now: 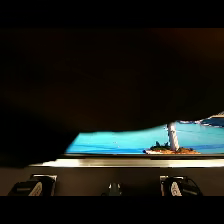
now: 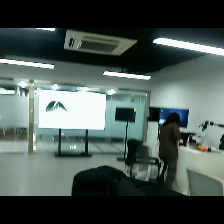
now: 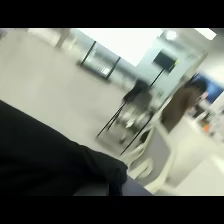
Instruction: Fold the shirts.
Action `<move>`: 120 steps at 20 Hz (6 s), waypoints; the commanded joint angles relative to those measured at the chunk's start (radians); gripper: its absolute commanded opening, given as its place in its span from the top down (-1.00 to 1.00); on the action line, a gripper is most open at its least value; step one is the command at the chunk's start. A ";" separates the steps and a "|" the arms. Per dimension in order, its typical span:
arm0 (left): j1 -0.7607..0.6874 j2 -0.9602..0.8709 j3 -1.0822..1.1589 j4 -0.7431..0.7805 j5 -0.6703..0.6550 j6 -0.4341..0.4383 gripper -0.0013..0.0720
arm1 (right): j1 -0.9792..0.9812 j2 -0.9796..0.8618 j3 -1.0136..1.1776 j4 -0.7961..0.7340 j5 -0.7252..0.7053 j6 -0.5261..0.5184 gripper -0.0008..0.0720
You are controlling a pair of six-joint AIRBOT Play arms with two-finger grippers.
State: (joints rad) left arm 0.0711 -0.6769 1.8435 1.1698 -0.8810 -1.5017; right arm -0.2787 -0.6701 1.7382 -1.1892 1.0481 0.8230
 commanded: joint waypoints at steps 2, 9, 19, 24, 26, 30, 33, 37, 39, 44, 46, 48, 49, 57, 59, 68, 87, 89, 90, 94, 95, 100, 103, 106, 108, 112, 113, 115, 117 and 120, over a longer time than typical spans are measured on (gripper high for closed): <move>0.000 -0.157 -0.060 0.072 -0.361 -0.043 0.91 | 0.001 -0.201 0.002 -0.047 0.363 0.066 0.91; -0.040 -0.450 -0.669 0.068 -0.071 0.005 0.91 | 0.042 -0.760 -0.134 -0.131 0.365 0.056 0.91; -0.101 -0.873 -0.428 0.064 0.214 0.024 0.91 | 0.131 -0.985 -0.134 -0.173 -0.275 0.143 0.91; -0.116 -0.979 -0.332 0.054 0.059 -0.059 0.91 | 0.131 -1.036 -0.134 -0.177 -0.081 0.170 0.91; -0.114 -0.954 -0.332 0.079 -0.133 0.040 0.91 | 0.131 -1.021 -0.134 -0.247 0.074 0.108 0.91; -0.114 -0.937 -0.395 0.211 -0.487 0.063 0.91 | 0.117 -1.021 -0.215 -0.251 0.335 0.127 0.91; -0.116 -0.942 -0.500 0.183 -0.463 0.020 0.91 | 0.120 -1.050 -0.295 -0.165 0.367 0.119 0.91; -0.088 -0.929 -0.454 0.110 -0.534 0.010 -0.41 | 0.099 -1.033 -0.249 -0.130 0.458 0.126 -0.83; -0.045 -0.874 -0.454 0.112 -0.596 0.008 -0.41 | 0.039 -0.989 -0.237 -0.145 0.571 0.119 -0.65; -0.014 -0.610 -0.856 0.064 -0.547 0.013 -0.40 | -0.109 -0.752 -0.592 -0.134 0.507 0.086 -0.39; -0.037 -0.503 -1.062 -0.034 -0.456 0.033 -0.40 | -0.109 -0.679 -0.743 -0.130 0.440 0.061 -0.38; -0.062 -0.444 -1.197 -0.081 -0.404 0.037 -0.40 | -0.109 -0.650 -0.818 -0.128 0.407 0.063 -0.38; -0.077 -0.434 -1.243 -0.082 -0.391 0.037 -0.40 | -0.109 -0.650 -0.838 -0.128 0.415 0.061 -0.38; -0.171 -0.440 -1.319 -0.116 -0.295 0.035 -0.40 | -0.109 -0.649 -0.857 -0.121 0.418 0.054 -0.41; -0.181 -0.443 -1.319 -0.117 -0.276 0.024 -0.33 | -0.109 -0.649 -0.884 -0.119 0.407 0.047 -0.58; -0.180 -0.423 -1.318 -0.115 -0.269 0.063 0.91 | -0.104 -0.650 -1.070 -0.004 0.283 0.052 -0.69; -0.138 -0.512 -0.785 0.129 -0.172 0.035 0.92 | 0.066 -0.752 -0.526 -0.020 0.068 0.068 0.92; -0.125 -0.649 -0.676 0.129 -0.166 0.036 0.92 | 0.097 -0.864 -0.436 -0.036 0.051 0.115 0.91; -0.121 -0.711 -0.627 0.128 -0.172 0.036 0.92 | 0.098 -0.909 -0.406 -0.031 0.051 0.133 0.91; -0.121 -0.939 -0.454 0.119 -0.255 0.035 0.91 | 0.103 -1.016 -0.371 -0.018 0.032 0.154 0.91; -0.121 -0.973 -0.440 0.111 -0.267 0.035 0.91 | 0.113 -1.033 -0.371 -0.014 0.024 0.161 0.89; -0.104 -0.992 -0.353 0.140 -0.399 0.038 -0.68 | 0.077 -1.041 -0.313 0.004 0.084 0.112 -0.94; -0.092 -0.916 -0.309 0.139 -0.402 0.055 -0.68 | -0.053 -1.057 -0.303 0.131 0.136 0.127 -0.94; -0.111 -0.836 -0.309 0.098 -0.373 0.055 -0.68 | -0.085 -1.134 -0.306 0.245 0.193 0.126 -0.94; -0.139 -0.803 -0.309 0.071 -0.371 0.055 -0.68 | -0.064 -1.180 -0.306 0.313 0.216 0.124 -0.91; -0.216 -0.798 -0.310 0.052 -0.358 0.055 -0.68 | 0.001 -1.212 -0.306 0.319 0.202 0.126 -0.17; -0.238 -0.807 -0.310 0.052 -0.340 0.055 -0.68 | 0.011 -1.205 -0.306 0.344 0.187 0.127 0.62; -0.285 -0.837 -0.311 0.047 -0.289 0.005 -0.37 | 0.015 -1.161 -0.304 0.429 0.196 0.082 0.91; -0.343 -0.892 -0.311 -0.010 -0.227 -0.063 0.89 | 0.016 -1.069 -0.304 0.471 0.209 0.063 0.91; -0.445 -1.028 -0.311 -0.202 -0.092 -0.063 0.91 | 0.035 -0.891 -0.304 0.466 0.288 0.074 0.91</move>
State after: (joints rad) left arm -0.2901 -1.6077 1.5326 1.1236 -1.1015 -1.5314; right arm -0.2630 -1.6886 1.4338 -0.7616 1.2755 0.9031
